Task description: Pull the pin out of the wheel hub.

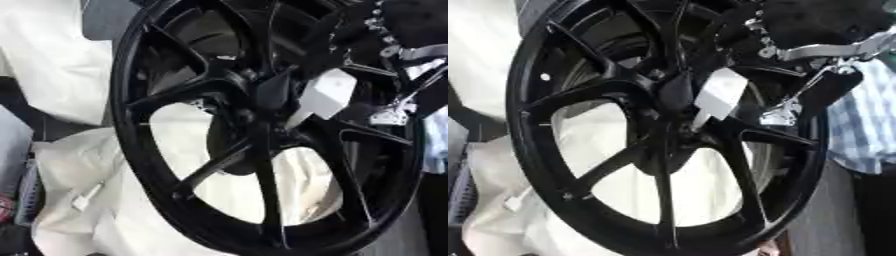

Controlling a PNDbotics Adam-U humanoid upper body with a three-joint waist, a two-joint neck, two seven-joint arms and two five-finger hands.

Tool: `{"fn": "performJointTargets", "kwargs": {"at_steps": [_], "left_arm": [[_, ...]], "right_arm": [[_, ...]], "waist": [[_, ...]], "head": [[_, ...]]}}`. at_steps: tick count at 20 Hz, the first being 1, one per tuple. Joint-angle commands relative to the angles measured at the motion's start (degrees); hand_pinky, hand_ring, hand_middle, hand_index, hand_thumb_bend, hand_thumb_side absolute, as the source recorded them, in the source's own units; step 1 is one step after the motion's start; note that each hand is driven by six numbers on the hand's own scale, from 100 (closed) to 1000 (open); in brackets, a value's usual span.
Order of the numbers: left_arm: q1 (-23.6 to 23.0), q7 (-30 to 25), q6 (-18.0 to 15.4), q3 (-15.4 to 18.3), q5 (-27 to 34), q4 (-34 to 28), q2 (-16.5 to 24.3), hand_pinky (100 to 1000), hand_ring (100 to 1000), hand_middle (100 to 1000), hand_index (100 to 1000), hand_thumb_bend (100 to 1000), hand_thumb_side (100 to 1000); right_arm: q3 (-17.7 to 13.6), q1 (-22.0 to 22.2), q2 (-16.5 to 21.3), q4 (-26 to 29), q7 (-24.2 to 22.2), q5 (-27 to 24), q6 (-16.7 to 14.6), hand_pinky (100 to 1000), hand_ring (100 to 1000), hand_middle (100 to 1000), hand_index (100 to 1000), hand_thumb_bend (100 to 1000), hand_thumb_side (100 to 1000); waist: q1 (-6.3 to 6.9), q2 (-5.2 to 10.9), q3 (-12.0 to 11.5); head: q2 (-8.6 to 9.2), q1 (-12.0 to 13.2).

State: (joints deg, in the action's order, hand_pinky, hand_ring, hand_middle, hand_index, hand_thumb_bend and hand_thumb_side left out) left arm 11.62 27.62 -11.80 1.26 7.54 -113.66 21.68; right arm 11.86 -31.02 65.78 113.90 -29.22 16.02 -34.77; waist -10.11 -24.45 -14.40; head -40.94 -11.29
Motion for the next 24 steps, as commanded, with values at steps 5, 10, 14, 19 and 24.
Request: {"fn": "performJointTargets", "kwargs": {"at_steps": [5, 10, 14, 19, 24], "left_arm": [[0.4, 0.3, 0.1, -0.1, -0.3, -0.9, 0.9, 827, 673, 616, 799, 100, 792], [0.6, 0.2, 0.0, -0.1, -0.4, -0.9, 1.0, 827, 673, 616, 799, 100, 791], [0.4, 0.3, 0.1, 0.0, -0.4, -0.9, 0.8, 828, 673, 616, 799, 100, 792], [0.3, 0.3, 0.2, -0.1, -0.5, -0.9, 0.8, 828, 673, 616, 800, 100, 791], [0.2, 0.4, 0.3, 0.0, -0.6, -0.9, 0.8, 829, 673, 616, 800, 100, 791]], "right_arm": [[-0.4, -0.4, 1.1, 0.7, -0.1, 0.7, 0.2, 931, 923, 815, 885, 147, 397], [-0.1, -0.7, 0.9, 0.7, -0.8, -0.2, -0.1, 928, 914, 784, 849, 100, 382], [-0.1, -0.8, 0.8, 0.7, -1.5, -0.9, -0.1, 925, 908, 774, 831, 100, 369], [-0.1, -1.2, 0.8, 0.7, -2.3, -1.7, -0.1, 922, 902, 748, 809, 100, 359], [0.0, -1.6, 0.8, 0.7, -3.5, -2.3, 0.0, 916, 893, 683, 730, 100, 362]], "waist": [[0.24, 0.55, -0.1], [0.26, 0.37, -0.2], [0.32, 0.26, -0.2], [0.28, 0.3, 0.0], [0.24, 0.44, 0.1]], "head": [[0.94, -0.4], [1.13, -0.4], [1.37, -0.2], [1.38, 0.0], [1.24, 0.1]]}}
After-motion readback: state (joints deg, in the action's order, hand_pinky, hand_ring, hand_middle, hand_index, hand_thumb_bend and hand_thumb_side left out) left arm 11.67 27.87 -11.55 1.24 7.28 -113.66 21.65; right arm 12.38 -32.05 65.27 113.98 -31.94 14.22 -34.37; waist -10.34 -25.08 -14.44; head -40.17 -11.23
